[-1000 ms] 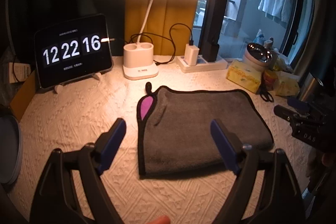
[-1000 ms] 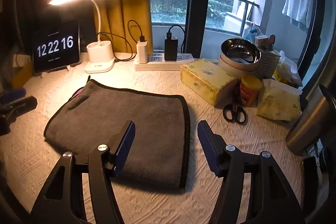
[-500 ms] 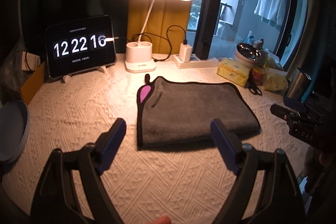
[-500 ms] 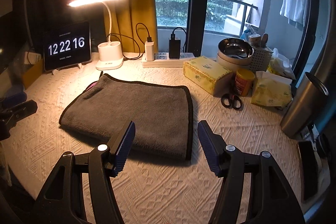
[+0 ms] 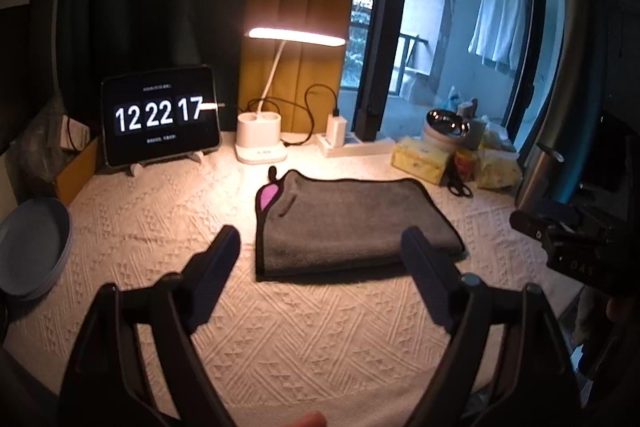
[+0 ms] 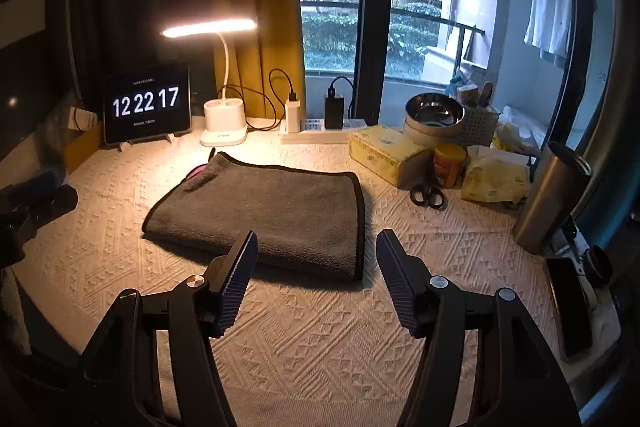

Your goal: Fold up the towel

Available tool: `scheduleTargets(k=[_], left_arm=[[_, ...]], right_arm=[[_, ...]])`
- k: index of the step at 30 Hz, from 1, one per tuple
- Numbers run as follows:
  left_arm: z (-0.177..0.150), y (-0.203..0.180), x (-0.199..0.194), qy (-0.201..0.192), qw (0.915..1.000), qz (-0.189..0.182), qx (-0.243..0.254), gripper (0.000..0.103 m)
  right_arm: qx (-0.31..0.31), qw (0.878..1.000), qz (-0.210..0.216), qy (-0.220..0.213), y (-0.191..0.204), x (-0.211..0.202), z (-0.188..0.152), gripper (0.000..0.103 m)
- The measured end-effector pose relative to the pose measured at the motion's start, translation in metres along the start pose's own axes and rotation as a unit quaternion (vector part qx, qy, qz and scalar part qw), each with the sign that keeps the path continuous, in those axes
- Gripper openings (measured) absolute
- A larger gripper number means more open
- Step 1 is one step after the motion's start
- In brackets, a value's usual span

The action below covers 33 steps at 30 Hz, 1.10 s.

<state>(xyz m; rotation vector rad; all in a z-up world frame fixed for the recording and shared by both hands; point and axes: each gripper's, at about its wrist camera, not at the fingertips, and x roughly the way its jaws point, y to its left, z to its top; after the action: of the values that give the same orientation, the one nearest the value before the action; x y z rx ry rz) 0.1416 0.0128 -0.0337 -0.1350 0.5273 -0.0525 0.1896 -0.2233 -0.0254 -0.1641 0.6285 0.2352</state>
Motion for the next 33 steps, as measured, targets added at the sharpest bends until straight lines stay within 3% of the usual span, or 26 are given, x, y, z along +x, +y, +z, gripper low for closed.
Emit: scheduleTargets(k=[14, 22, 25, 33], left_arm=[[0.002, -0.002, -0.054, -0.049, 0.9987, 0.004, 0.014, 0.084], [0.000, -0.005, -0.093, -0.107, 0.9942, 0.004, 0.013, 0.084], [-0.002, -0.008, -0.102, -0.117, 0.9929, 0.008, 0.019, 0.099], [-0.008, -0.008, -0.116, -0.138, 0.9903, 0.013, 0.015, 0.102]], right_arm=[[-0.005, 0.999, -0.007, -0.049, 0.010, -0.064, -0.003, 0.065], [0.001, 0.995, -0.018, -0.096, 0.013, -0.103, -0.001, 0.065], [0.010, 0.993, -0.020, -0.112, 0.013, -0.115, -0.005, 0.065], [0.006, 0.989, -0.027, -0.148, 0.018, -0.134, -0.011, 0.065]])
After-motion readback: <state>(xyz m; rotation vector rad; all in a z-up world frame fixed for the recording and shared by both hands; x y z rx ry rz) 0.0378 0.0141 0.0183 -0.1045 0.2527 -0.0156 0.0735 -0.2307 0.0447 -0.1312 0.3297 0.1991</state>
